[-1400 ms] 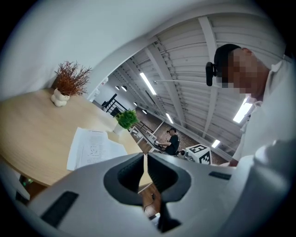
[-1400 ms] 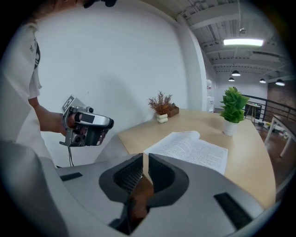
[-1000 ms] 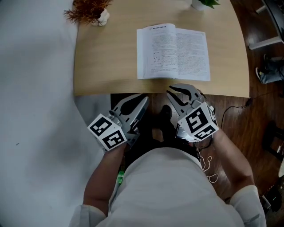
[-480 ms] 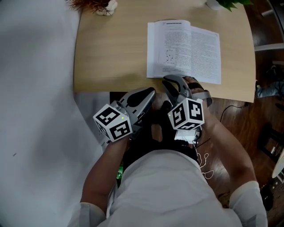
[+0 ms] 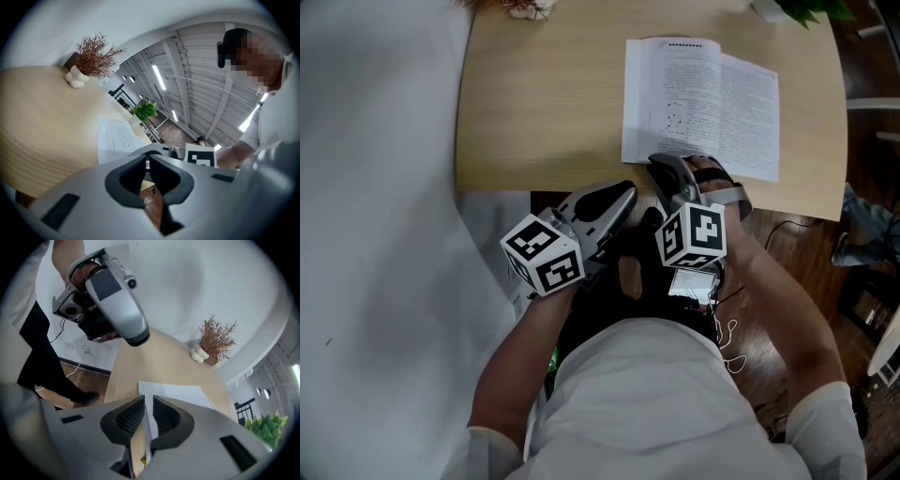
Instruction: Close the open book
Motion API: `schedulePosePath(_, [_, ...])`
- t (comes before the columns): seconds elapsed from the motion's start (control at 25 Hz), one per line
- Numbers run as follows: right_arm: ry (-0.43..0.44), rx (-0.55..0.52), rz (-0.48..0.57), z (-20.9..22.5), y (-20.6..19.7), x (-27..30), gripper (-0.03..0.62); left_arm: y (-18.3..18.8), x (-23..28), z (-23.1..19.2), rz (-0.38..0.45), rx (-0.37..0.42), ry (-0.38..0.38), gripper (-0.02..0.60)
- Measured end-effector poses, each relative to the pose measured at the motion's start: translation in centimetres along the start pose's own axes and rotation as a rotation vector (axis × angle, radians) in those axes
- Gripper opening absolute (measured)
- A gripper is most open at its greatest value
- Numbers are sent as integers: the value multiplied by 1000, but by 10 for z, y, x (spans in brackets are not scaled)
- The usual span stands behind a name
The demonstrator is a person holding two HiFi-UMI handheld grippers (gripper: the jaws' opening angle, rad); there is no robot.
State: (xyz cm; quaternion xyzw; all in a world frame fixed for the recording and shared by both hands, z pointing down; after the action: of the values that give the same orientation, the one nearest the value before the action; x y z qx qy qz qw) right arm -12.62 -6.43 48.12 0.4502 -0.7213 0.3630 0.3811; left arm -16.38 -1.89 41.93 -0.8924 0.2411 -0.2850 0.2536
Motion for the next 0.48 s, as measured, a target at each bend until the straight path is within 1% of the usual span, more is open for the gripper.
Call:
schedulePosePath(0.24, [-5,0,-33,1,-3,8,35,-1,1,-5,1,-15,-8,0])
schedulePosePath(0.44, [-2,4,-30,2,-1,7,34,-3,2,-6,3,-25,-17,0])
schedulePosePath(0.48, [0,10,-27,2,0,6,16,-3,2,-6,3,-26,-19,0])
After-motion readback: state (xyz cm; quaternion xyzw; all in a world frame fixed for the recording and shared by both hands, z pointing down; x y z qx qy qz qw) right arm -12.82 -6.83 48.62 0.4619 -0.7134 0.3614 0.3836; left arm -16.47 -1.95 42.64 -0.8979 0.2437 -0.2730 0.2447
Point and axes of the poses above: the fingertips, and each gripper's own axes: x forward along the fingers, z to its right, y out of its top, the point moved 2 cm from there along -x, backward along the fingers, and after that the axes turned 15 degrees about -z, right-handed, at the moved point
